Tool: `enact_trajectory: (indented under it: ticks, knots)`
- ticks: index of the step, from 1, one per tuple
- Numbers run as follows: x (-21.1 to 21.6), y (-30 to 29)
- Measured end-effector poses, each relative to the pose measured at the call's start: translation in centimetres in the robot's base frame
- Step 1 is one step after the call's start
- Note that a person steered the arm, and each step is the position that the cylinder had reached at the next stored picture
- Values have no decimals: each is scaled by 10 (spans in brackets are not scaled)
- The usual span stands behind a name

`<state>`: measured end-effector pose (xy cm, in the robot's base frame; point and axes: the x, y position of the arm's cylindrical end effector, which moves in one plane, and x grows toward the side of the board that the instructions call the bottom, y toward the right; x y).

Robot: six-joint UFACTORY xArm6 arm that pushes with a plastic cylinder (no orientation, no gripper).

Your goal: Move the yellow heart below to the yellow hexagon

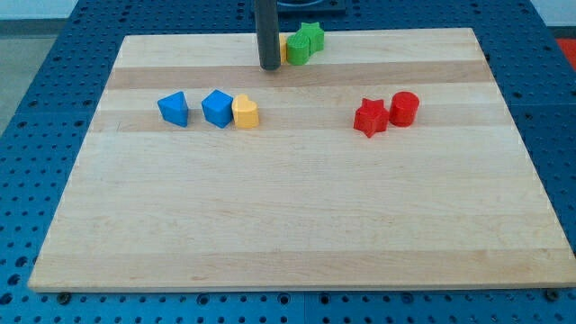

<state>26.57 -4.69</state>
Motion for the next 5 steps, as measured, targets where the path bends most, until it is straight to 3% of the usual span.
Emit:
enact_trajectory:
  ticks: [1, 2, 3, 5]
  knots:
    - [36, 12]
    - [129, 31]
    - [172, 13]
    - [155, -65]
